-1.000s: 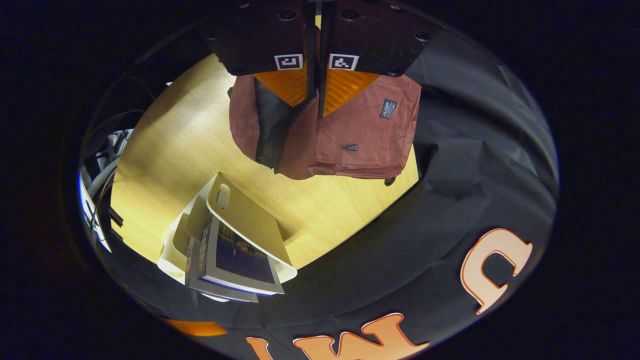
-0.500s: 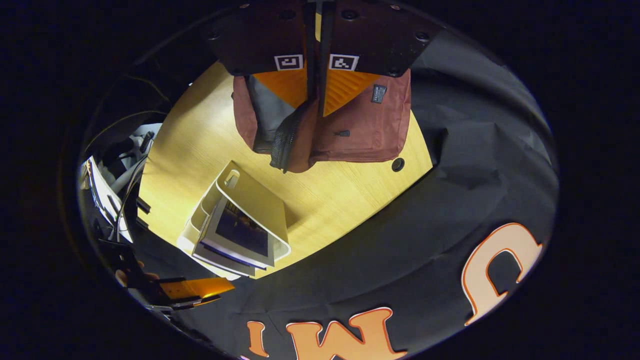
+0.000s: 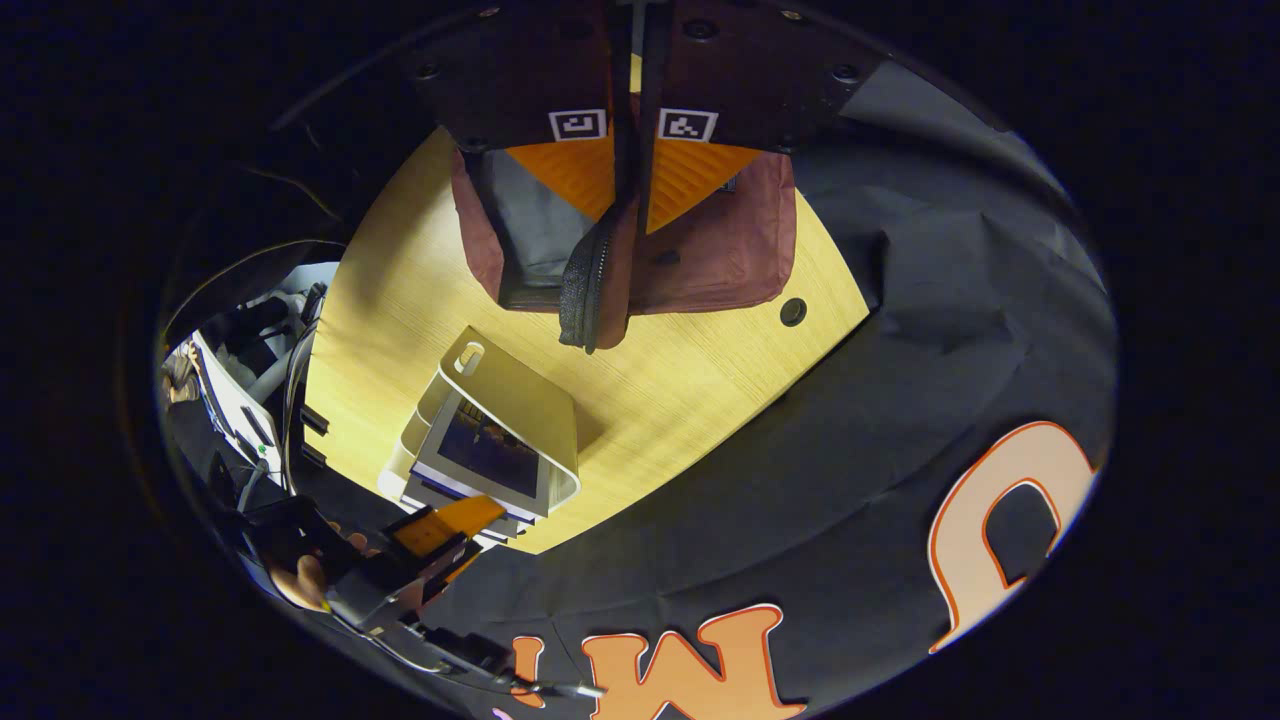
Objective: Open the schoolbag, grab two books from the bookshelf and put them into the schoolbag.
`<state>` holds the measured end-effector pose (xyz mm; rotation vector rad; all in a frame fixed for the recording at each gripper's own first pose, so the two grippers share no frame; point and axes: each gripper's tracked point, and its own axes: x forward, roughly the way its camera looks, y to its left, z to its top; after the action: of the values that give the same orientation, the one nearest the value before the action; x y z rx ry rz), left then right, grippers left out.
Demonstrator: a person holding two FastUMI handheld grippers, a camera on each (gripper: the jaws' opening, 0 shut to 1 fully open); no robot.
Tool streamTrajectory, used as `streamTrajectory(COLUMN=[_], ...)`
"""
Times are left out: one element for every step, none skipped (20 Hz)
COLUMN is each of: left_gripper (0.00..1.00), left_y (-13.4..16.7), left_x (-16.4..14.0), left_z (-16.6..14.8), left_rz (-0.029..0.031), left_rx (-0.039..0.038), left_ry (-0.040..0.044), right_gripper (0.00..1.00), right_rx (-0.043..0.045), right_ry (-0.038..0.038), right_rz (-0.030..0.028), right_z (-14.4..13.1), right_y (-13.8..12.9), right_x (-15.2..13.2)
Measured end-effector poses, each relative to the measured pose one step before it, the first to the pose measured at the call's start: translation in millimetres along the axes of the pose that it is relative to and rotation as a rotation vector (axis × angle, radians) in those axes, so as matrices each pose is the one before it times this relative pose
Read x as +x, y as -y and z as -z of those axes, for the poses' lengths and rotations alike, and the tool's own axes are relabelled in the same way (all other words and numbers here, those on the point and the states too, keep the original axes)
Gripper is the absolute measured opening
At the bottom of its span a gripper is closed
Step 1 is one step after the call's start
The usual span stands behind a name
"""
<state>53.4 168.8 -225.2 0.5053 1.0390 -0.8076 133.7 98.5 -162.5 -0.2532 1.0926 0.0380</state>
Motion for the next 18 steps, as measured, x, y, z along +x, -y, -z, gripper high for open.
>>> streamTrajectory(left_gripper=[0.05,0.05,0.05,0.05,0.05,0.05,0.05,0.05,0.05,0.05,0.05,0.05,0.05,0.05,0.05,0.05,0.05,0.05], left_y=[0.73,0.81,-0.5,-0.56,-0.47,-0.81,-0.39,-0.73,0.1,-0.36,1.01,0.01,1.12,-0.1,0.23,-0.21,0.29,0.72], left_x=[-0.19,0.75,0.65,0.5,-0.24,0.32,-1.29,1.11,0.47,0.25,-0.31,0.04,1.37,0.8,-0.29,0.27,1.15,0.81], left_z=[0.49,-0.38,1.22,0.79,0.46,1.46,0.56,1.73,0.6,-0.05,-0.51,-0.73,0.98,1.13,0.31,0.44,1.66,1.12], left_rz=[0.00438,0.00471,0.00235,-0.00106,-0.00086,-0.00182,0.00109,-0.00056,0.00055,-0.00015,0.00185,0.00114,0.00408,0.00113,0.00126,-0.00063,-0.00022,-0.00018], left_rx=[0.00201,0.00096,-0.00388,-0.00172,-0.00121,-0.00353,-0.00365,-0.00224,-0.00467,-0.00088,-0.00427,-0.00144,-0.00509,-0.00099,-0.00711,-0.00272,-0.00596,-0.00502], left_ry=[0.00304,0.00154,0.00183,0.00155,0.00305,0.00028,0.00114,0.00042,0.00029,0.00156,0.00067,0.00097,0.00094,0.00165,-0.00025,0.00139,-0.00038,0.00094], right_gripper=[0.97,0.97,0.96,0.93,0.9,0.85,0.81,0.61,0.64,0.57,0.53,0.41,0.46,0.51,0.42,0.42,0.49,0.41], right_rx=[0.00797,-0.00858,-0.00685,-0.00324,0.01032,0.00935,0.0114,0.00238,0.00357,0.00075,0.01639,0.01894,0.01788,0.0007,0.00067,0.01132,0.01039,0.0051], right_ry=[-0.04461,-0.04023,-0.02553,-0.02999,-0.02582,-0.03145,-0.02695,-0.02594,-0.01816,-0.02088,-0.02203,-0.01443,-0.02701,-0.02021,-0.00565,0.00192,-0.00678,0.00128], right_rz=[-0.004,0.00457,0.0068,0.00148,0.00109,-0.00566,0.00078,0.00521,0.01296,0.00332,-0.01035,-0.01909,-0.00976,-0.00847,-0.0002,-0.00049,-0.00331,-0.00043], right_z=[4.69,2.21,1.35,0.63,1.54,0.83,1.97,1.57,1.54,1.21,2.53,1.41,4.32,3.4,1.04,-1.08,2.8,-0.4], right_y=[-2.98,0.05,0.11,-0.82,-1.74,-2.3,-0.87,0.54,2.92,-0.14,-4.37,-5.4,-2.24,-1.23,0.87,0.23,1.13,1.08], right_x=[8.75,9.38,6.51,6.4,4.54,6.7,5.47,5.25,5.35,4.19,1.02,4.53,2.68,2.4,1.4,0.83,-1.11,-3.9])
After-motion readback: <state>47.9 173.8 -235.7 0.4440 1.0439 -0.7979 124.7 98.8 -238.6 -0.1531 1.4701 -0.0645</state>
